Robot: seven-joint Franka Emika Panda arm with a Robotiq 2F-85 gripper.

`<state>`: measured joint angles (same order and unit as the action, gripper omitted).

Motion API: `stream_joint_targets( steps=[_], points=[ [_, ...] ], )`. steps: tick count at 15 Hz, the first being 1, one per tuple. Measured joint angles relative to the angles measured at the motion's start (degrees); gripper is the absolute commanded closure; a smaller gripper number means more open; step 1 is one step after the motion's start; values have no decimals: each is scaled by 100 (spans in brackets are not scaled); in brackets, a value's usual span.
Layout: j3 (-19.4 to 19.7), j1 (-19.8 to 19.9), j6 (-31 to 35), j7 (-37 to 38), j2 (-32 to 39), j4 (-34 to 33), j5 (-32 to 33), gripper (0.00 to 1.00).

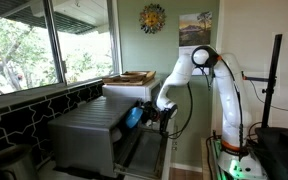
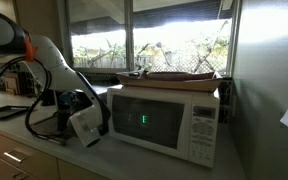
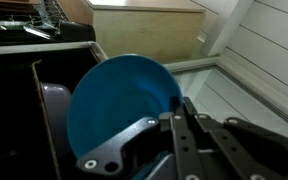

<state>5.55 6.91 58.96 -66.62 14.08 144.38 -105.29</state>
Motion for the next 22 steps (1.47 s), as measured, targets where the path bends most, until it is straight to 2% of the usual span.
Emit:
stream_joint_targets(
  steps=[10,22],
  points=[
    [90,-20,65,-217,-7,-46,89,99],
    [178,-20,937,-121,-471,57,90,99]
  ],
)
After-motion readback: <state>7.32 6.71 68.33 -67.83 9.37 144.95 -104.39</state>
